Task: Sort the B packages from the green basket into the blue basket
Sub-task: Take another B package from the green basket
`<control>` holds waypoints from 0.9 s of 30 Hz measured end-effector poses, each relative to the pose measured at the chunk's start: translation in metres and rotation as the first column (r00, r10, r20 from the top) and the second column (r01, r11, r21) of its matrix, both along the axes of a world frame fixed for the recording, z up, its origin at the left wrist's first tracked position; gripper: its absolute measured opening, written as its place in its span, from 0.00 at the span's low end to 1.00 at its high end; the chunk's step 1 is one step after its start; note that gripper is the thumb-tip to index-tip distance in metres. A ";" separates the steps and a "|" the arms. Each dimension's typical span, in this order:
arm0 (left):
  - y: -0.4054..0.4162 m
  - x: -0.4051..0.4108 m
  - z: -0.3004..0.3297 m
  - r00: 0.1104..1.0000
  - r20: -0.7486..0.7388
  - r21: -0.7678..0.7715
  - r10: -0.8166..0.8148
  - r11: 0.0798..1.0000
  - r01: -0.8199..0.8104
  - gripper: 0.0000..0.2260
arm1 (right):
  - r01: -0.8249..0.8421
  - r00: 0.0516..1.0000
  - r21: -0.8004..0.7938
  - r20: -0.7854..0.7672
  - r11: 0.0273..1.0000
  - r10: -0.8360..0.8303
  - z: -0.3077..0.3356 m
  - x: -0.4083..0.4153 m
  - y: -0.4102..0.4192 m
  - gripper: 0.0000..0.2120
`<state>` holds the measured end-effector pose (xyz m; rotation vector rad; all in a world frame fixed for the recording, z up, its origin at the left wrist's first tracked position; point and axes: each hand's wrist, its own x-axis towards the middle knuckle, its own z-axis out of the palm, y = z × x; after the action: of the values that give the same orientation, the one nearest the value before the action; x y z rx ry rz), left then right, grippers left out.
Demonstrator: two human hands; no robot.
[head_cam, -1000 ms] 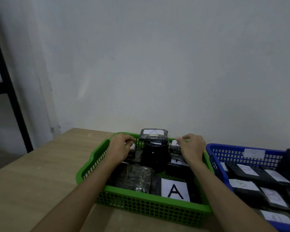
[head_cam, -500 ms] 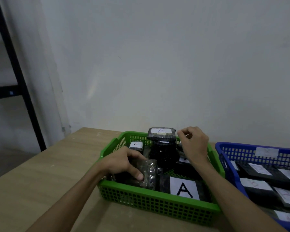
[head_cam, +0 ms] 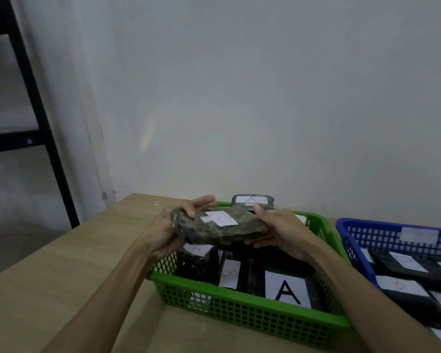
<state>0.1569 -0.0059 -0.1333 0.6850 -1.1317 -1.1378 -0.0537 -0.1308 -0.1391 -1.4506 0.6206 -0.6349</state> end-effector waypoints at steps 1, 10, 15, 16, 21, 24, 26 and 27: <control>-0.001 -0.002 -0.001 0.999 0.046 0.019 0.007 1.000 -0.008 0.07 | -0.033 0.999 0.066 0.041 0.997 0.030 0.001 -0.001 0.001 0.17; -0.011 0.006 -0.012 0.955 0.152 0.242 0.256 0.927 -0.287 0.18 | 0.069 0.980 0.091 0.178 0.993 -0.084 0.002 -0.002 -0.002 0.07; -0.015 0.011 -0.016 0.971 0.093 0.315 0.219 0.919 -0.238 0.21 | 0.151 0.962 0.094 0.213 0.984 -0.168 0.004 -0.003 0.000 0.07; -0.015 0.010 -0.015 0.974 0.094 0.306 0.204 0.926 -0.223 0.21 | 0.172 0.955 0.106 0.227 0.979 -0.193 0.005 -0.003 0.000 0.07; -0.011 0.002 -0.013 0.947 0.243 0.245 0.209 0.932 -0.268 0.19 | 0.317 0.889 0.228 0.267 0.920 -0.373 0.007 -0.007 -0.003 0.13; -0.010 -0.015 -0.009 0.939 0.307 0.272 0.155 0.931 -0.243 0.17 | 0.414 0.848 0.253 0.242 0.875 -0.471 0.007 -0.007 0.002 0.17; -0.011 -0.029 0.002 0.895 0.436 0.286 0.088 0.930 -0.231 0.19 | 0.458 0.818 0.242 0.262 0.855 -0.512 0.010 -0.010 0.006 0.20; -0.014 -0.037 0.009 0.876 0.479 0.303 0.048 0.928 -0.217 0.20 | 0.473 0.809 0.226 0.272 0.852 -0.521 0.013 -0.013 0.007 0.22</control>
<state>0.1204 -0.0199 -0.1242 1.3535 -1.2651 -1.0921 -0.0665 -0.1242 -0.1261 -1.0049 0.7758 -1.1929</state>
